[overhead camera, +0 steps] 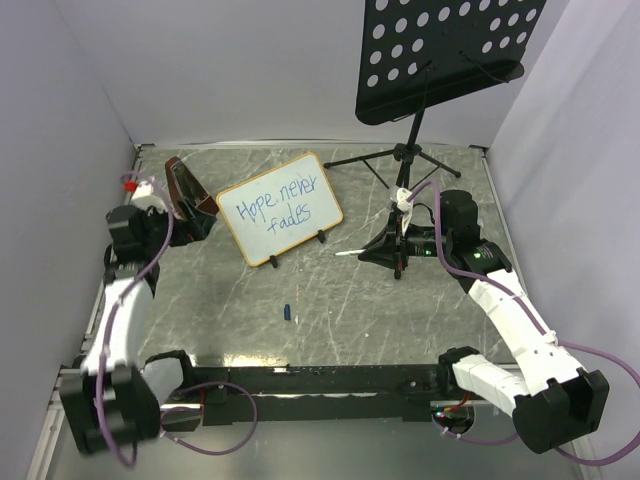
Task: Write a sentence on the whiteboard
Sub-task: Close the whiteboard marker at the center of the board.
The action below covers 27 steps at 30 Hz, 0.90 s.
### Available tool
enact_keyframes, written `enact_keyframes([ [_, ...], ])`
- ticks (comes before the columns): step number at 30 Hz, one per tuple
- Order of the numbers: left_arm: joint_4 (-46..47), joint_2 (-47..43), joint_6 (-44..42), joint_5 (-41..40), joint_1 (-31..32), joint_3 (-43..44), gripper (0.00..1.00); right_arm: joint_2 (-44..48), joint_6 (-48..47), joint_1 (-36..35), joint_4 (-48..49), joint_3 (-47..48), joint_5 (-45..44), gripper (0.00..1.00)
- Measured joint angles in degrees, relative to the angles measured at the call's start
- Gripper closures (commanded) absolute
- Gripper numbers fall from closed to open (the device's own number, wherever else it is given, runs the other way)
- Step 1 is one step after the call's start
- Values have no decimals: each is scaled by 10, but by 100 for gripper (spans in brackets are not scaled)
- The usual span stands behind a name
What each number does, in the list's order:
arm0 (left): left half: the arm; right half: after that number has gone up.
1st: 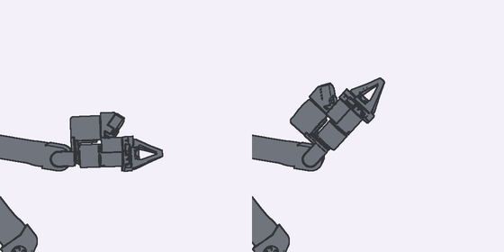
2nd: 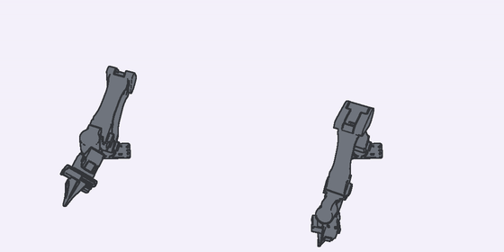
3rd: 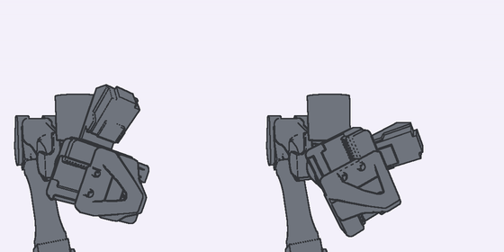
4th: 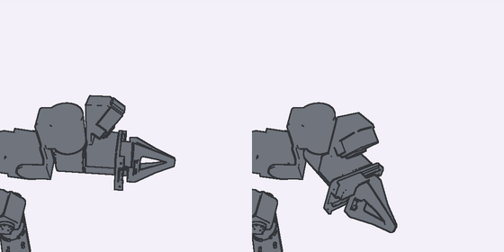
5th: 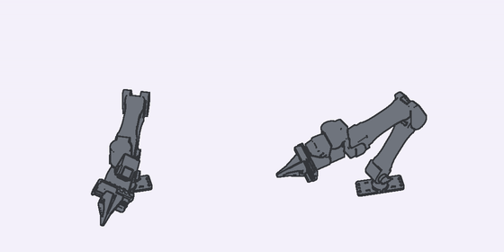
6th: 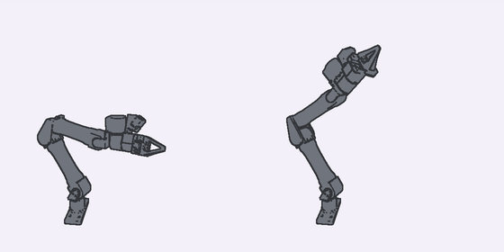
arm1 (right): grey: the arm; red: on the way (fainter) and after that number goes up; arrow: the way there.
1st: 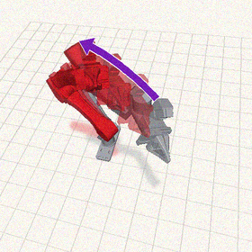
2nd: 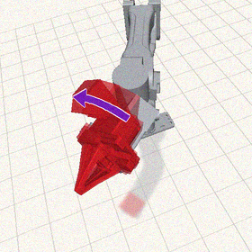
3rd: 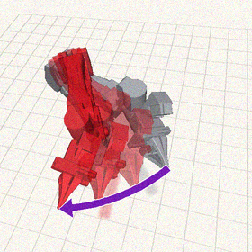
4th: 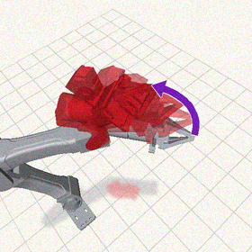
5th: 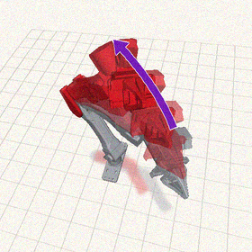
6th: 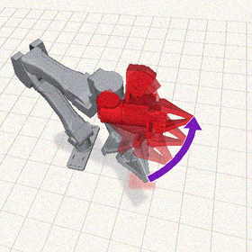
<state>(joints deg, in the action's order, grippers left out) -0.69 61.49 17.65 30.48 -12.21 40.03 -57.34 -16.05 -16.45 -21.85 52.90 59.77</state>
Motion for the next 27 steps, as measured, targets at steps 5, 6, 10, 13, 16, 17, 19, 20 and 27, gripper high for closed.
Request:
enact_keyframes([
  [5, 12, -157, 116, 17, 1, -57, 1, 0, 0, 1, 0, 0, -1, 100],
  [6, 21, -172, 140, 30, 3, -71, 1, 0, 0, 1, 0, 0, -1, 100],
  [10, -46, -217, 201, 3, 99, -101, 18, 0, 0, 1, 0, 0, -2, 100],
  [13, -128, -229, 242, -76, 260, -95, 31, 0, 0, 1, 0, 0, -3, 100],
  [16, -192, -202, 303, -164, 415, -85, 42, 0, 0, 1, 0, 0, -3, 100],
  [17, -208, -181, 330, -203, 472, -85, 42, 0, 0, 1, 0, 0, -3, 100],
  [19, -233, -131, 367, -253, 557, -82, 43, 0, 0, 1, 0, 0, -3, 100],
  [20, -251, -98, 384, -282, 596, -74, 44, 0, 0, 1, 0, 0, -4, 100],
  [27, -304, 123, 435, -399, 712, 31, 51, -1, -1, 2, -1, 0, -4, 100],
])
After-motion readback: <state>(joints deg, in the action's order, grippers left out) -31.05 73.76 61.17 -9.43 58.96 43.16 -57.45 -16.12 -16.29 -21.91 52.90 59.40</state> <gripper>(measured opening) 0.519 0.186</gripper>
